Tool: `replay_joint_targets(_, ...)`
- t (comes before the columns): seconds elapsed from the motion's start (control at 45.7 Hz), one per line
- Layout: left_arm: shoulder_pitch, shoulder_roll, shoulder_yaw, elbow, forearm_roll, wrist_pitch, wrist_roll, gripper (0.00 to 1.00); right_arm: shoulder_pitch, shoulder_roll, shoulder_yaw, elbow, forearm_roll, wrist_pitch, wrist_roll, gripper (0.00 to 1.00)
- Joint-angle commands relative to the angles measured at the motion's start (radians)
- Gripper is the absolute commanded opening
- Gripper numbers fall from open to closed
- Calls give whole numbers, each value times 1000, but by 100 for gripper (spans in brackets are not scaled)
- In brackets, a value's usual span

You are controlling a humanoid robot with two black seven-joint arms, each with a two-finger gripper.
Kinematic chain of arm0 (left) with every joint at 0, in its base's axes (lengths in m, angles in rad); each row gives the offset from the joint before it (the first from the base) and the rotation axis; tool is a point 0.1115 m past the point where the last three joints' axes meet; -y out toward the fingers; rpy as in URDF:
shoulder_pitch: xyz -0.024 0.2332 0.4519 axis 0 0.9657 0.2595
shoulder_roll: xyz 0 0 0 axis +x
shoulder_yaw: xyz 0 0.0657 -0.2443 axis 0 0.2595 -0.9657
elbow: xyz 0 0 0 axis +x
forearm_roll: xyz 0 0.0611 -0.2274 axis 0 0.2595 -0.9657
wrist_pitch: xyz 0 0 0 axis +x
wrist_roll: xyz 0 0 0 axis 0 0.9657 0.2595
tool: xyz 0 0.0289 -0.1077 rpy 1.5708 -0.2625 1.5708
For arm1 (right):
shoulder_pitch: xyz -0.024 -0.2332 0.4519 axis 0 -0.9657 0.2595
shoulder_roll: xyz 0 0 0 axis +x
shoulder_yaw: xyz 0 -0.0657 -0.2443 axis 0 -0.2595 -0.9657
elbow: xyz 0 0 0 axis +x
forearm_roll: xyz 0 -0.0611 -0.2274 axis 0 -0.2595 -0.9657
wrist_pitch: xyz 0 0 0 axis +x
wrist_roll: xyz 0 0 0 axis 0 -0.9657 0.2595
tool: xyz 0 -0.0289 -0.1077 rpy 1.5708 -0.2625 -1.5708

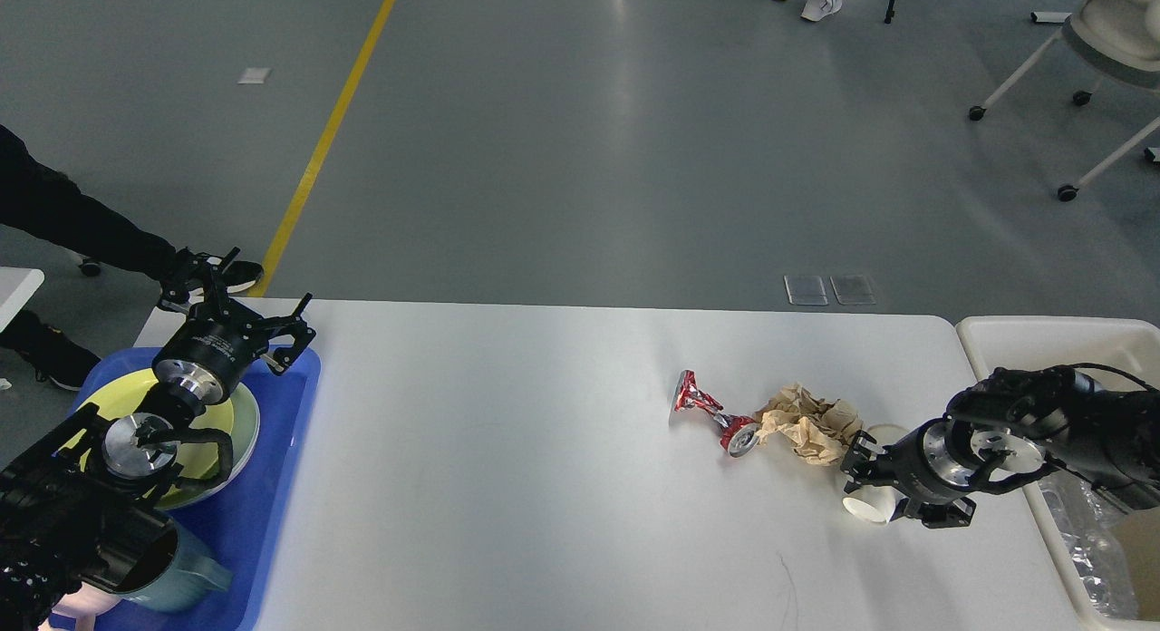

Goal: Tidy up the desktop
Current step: 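Grasp the white paper cup with the right gripper, then lift the white paper cup and drop it into the white bin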

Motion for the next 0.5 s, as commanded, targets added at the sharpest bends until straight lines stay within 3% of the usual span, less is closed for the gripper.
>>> replay_joint_targets(0.0,0,1,0,0,0,0,0,96,4,-8,-2,7,1,8,-13,0)
replay_joint_targets(0.109,0,0,0,0,0,0,0,96,38,-44,-7,14,1,31,-13,0)
replay_joint_targets(0.241,0,0,0,0,0,0,0,96,170,-176,-6,20,1,78,-13,0)
replay_joint_targets(0.482,0,0,0,0,0,0,0,96,463,-317,8,47,3,314,-8,0)
